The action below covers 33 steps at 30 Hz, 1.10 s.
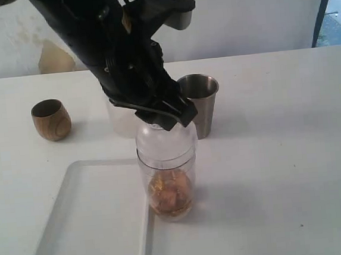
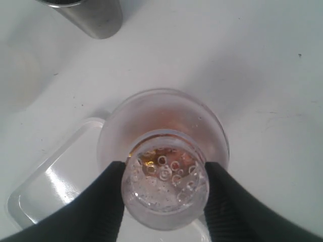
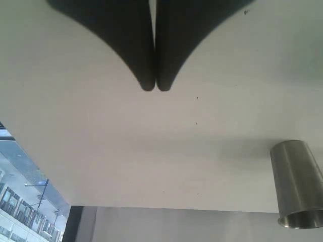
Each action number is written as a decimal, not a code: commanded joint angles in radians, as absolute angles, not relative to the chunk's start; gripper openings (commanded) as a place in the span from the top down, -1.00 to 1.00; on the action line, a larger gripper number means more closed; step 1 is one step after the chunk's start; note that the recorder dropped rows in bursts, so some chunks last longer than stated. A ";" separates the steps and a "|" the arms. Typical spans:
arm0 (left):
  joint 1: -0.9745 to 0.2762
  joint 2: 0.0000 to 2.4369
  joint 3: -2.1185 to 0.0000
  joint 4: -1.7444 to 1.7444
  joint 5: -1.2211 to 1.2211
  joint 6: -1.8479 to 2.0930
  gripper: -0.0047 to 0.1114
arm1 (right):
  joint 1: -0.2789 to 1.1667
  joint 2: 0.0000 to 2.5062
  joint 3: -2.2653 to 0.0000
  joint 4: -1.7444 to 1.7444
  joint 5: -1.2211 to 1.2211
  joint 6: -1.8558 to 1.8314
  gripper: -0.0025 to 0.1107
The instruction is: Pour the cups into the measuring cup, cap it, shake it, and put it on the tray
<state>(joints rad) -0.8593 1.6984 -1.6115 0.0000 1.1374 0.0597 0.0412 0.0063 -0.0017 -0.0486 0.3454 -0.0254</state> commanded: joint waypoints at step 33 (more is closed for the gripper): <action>-0.860 1.733 -1.679 0.008 1.221 0.064 0.92 | 0.036 0.000 0.000 -0.051 0.343 -0.022 0.96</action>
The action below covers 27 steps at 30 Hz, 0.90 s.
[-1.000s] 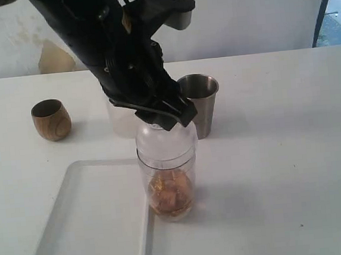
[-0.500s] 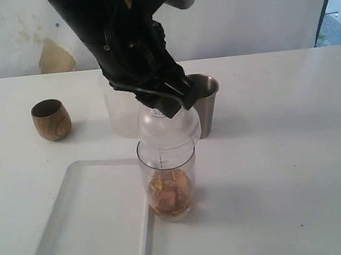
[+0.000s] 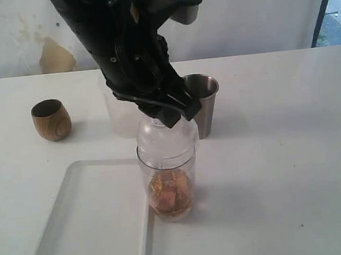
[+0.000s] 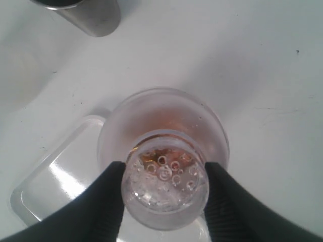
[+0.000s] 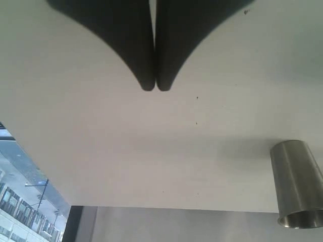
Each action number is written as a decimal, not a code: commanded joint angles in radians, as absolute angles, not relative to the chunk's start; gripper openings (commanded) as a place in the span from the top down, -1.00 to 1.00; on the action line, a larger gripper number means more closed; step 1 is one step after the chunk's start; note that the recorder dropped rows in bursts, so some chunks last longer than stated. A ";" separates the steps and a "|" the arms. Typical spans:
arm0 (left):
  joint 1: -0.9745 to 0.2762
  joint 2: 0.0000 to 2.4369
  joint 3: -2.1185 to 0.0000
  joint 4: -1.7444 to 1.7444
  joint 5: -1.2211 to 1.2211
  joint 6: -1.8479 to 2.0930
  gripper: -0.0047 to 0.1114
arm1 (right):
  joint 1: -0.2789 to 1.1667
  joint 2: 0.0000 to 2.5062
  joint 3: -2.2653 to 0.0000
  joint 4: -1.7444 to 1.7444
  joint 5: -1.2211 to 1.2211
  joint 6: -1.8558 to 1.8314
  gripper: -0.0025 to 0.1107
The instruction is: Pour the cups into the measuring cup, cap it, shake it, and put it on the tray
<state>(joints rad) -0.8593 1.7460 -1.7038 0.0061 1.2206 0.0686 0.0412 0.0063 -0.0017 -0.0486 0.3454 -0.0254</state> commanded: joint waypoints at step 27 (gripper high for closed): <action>-0.860 1.718 -1.677 -0.010 1.221 0.067 0.92 | 0.036 0.000 0.000 -0.051 0.343 0.006 0.96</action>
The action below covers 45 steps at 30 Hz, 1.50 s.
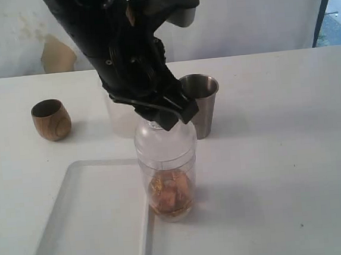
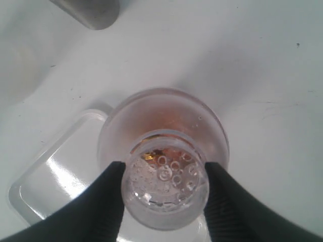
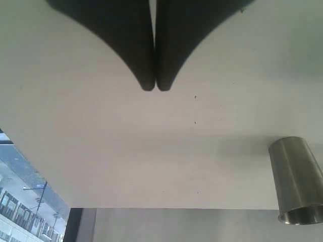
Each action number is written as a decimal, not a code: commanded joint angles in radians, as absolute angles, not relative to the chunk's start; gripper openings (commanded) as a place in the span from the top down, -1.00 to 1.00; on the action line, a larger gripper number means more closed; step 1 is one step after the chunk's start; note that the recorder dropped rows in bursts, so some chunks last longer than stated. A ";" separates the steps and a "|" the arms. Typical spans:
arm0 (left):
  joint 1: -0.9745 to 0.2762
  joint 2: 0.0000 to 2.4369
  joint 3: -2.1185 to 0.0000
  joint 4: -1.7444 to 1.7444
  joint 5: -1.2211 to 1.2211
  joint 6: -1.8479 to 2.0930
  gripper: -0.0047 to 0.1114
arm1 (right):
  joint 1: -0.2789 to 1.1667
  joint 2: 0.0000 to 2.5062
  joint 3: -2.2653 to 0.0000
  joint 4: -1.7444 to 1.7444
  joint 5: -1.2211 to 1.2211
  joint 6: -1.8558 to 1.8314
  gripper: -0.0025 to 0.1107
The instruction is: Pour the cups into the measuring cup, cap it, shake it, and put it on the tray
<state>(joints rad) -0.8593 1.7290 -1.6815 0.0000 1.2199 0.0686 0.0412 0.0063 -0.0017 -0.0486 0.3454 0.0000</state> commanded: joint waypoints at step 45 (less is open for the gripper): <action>-0.860 1.718 -1.677 0.000 1.221 0.086 0.39 | 0.036 0.000 0.000 -0.051 0.343 0.006 0.96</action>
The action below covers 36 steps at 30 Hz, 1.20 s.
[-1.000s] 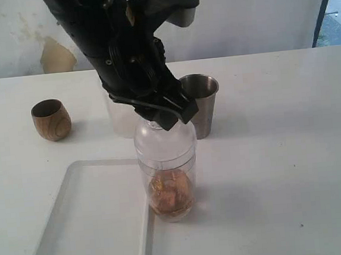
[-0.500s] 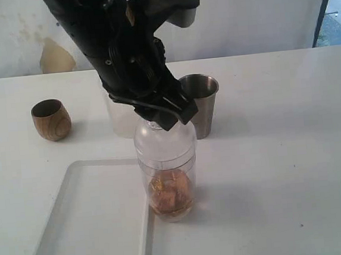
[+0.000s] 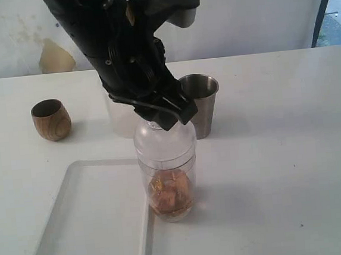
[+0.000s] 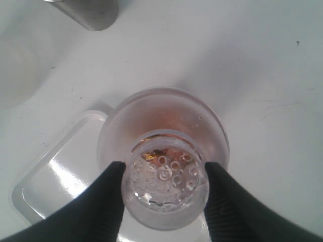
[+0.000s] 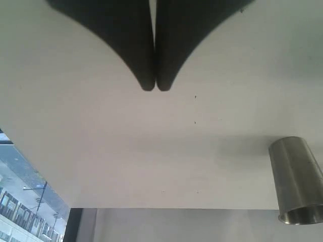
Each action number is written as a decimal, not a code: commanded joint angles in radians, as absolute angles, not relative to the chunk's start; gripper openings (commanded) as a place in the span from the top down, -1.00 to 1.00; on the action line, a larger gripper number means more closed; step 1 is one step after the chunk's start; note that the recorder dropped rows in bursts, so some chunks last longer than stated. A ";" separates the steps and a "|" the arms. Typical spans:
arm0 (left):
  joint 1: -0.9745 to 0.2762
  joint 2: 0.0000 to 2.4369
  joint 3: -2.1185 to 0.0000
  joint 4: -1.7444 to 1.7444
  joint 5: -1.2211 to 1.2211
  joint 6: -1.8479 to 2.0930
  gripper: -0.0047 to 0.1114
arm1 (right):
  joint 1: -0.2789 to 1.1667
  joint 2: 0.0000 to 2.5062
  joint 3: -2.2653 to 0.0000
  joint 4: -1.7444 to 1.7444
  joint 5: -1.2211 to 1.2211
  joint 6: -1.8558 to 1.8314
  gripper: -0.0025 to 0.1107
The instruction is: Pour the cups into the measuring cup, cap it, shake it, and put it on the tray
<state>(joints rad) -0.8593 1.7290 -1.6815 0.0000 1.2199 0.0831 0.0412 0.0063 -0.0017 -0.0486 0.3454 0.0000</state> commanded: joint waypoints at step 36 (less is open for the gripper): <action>-0.860 1.735 -1.675 -0.041 1.221 0.109 0.92 | 0.036 0.000 0.000 -0.051 0.343 0.006 0.96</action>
<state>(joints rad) -0.8593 1.7333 -1.6815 -0.0246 1.2217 0.1075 0.0412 0.0063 -0.0017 -0.0486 0.3454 0.0000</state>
